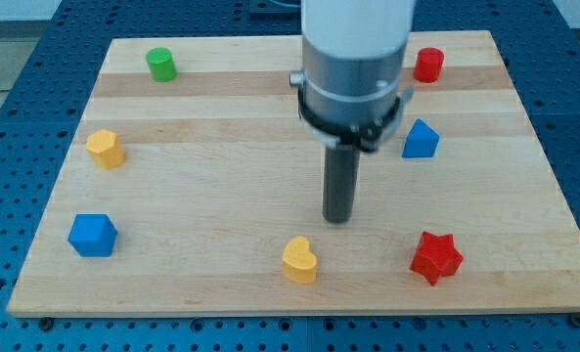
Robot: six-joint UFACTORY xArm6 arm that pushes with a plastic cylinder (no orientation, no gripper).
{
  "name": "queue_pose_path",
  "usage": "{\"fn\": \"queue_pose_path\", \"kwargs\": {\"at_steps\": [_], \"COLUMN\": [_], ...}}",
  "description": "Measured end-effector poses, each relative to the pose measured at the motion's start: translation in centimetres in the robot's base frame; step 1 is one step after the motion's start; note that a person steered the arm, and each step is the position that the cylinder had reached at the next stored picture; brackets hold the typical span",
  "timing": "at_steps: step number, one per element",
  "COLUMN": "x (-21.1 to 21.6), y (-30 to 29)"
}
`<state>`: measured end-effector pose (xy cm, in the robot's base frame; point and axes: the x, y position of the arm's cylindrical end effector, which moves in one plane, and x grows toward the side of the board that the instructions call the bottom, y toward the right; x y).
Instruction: Push the yellow heart towards left
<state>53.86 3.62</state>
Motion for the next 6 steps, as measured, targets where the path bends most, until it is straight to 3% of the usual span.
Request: {"fn": "queue_pose_path", "kwargs": {"at_steps": [1, 4, 5, 6], "x": [3.0, 4.2, 2.3, -4.7], "y": [0.0, -8.0, -4.3, -8.0]}}
